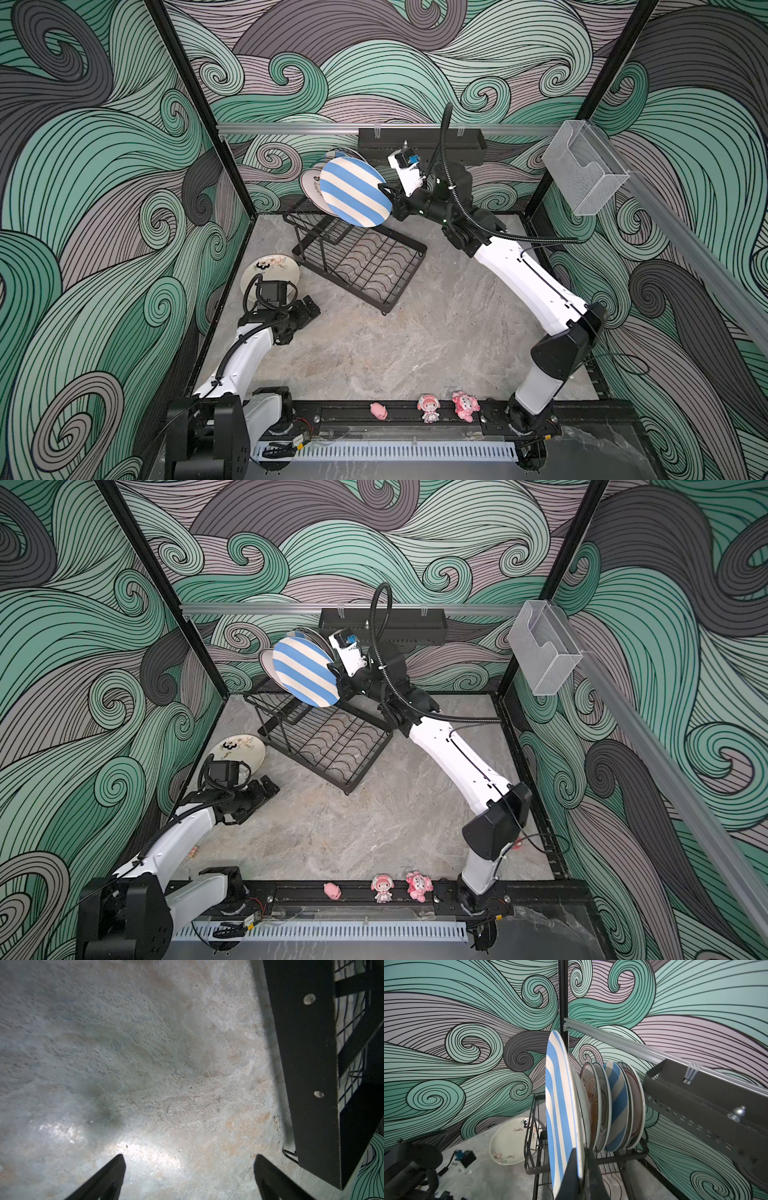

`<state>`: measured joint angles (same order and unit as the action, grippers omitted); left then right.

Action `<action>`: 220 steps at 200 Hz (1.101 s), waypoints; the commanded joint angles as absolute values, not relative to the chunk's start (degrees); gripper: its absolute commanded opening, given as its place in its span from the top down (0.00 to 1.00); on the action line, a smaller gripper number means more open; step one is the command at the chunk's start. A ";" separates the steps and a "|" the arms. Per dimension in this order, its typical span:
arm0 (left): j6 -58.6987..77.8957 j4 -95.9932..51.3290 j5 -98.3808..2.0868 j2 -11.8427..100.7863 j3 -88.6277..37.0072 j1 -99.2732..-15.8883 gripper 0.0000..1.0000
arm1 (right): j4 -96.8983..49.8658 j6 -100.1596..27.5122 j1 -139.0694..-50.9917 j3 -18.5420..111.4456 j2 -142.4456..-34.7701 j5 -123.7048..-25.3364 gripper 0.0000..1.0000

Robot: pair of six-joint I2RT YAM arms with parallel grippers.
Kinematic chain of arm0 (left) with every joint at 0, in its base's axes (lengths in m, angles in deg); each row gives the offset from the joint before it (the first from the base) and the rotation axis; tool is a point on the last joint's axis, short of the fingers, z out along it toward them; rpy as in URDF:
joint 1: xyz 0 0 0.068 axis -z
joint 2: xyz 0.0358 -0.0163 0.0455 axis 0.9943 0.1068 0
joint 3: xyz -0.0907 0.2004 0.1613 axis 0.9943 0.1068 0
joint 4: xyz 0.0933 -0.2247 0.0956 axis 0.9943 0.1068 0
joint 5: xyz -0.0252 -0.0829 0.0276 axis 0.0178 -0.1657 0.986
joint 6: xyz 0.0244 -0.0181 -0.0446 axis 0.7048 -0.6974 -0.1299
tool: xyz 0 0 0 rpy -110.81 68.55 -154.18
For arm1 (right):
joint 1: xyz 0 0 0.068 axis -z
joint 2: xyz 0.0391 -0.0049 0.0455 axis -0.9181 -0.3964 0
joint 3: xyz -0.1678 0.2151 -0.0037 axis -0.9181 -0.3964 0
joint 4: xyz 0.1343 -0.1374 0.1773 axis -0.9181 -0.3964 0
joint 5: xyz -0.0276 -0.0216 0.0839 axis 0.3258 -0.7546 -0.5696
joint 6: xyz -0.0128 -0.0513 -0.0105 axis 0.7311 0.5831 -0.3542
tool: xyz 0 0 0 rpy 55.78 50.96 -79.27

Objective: Load the plates into the dish rack
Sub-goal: 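Lift the striped plate upright with the right gripper while the left gripper releases, then lower the striped plate into the front rack slot with the right gripper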

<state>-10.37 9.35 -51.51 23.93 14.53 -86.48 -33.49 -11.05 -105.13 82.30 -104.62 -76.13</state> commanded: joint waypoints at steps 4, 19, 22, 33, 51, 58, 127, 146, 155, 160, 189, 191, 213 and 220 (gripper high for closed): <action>-9.83 9.69 -52.04 23.07 14.80 -86.67 0.01 | -25.05 -7.52 -106.58 86.56 -107.86 -73.66 1.00; -9.83 9.47 -52.05 22.97 14.99 -86.62 0.01 | -24.29 -6.58 -107.06 89.12 -110.62 -73.56 1.00; -9.83 9.36 -52.05 23.02 15.09 -86.63 0.01 | -24.32 -6.46 -107.07 89.82 -111.21 -73.56 1.00; -9.83 9.15 -52.01 23.15 15.10 -86.67 0.01 | -24.45 -6.50 -107.09 92.27 -113.49 -73.87 1.00; -9.74 9.22 -51.89 23.26 15.17 -86.68 0.01 | -25.06 -6.23 -107.17 96.46 -116.83 -73.92 1.00; -9.80 9.31 -51.87 23.28 15.23 -86.62 0.01 | -25.14 -5.95 -107.16 97.61 -117.70 -73.94 1.00; -9.95 8.35 -51.43 23.78 16.49 -86.68 0.01 | -29.43 -5.34 -107.17 108.88 -125.86 -75.56 1.00; -9.93 8.34 -51.35 23.85 16.40 -86.68 0.01 | -29.64 -6.00 -107.14 109.45 -126.79 -75.80 1.00; -9.92 8.39 -51.28 23.94 16.40 -86.66 0.01 | -29.81 -6.22 -107.08 109.52 -127.08 -75.84 1.00; -9.92 8.43 -51.21 23.94 16.40 -86.67 0.01 | -29.81 -6.43 -107.13 109.51 -127.23 -75.79 1.00; -9.83 8.65 -51.00 23.94 16.60 -86.68 0.01 | -29.88 -7.20 -107.15 109.39 -128.14 -75.24 1.00; -9.83 8.68 -51.00 23.94 16.58 -86.68 0.01 | -29.85 -7.33 -107.10 109.38 -128.15 -75.22 1.00; -9.73 8.70 -50.92 23.81 16.65 -86.68 0.02 | -29.80 -7.83 -107.08 109.38 -128.68 -74.27 1.00; -9.74 8.69 -50.90 23.78 16.66 -86.68 0.01 | -29.79 -7.85 -107.12 109.38 -128.86 -73.85 1.00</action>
<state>-10.37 8.74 -51.44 23.98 16.50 -86.48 -32.44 -6.35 -107.20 107.78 -128.83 -74.97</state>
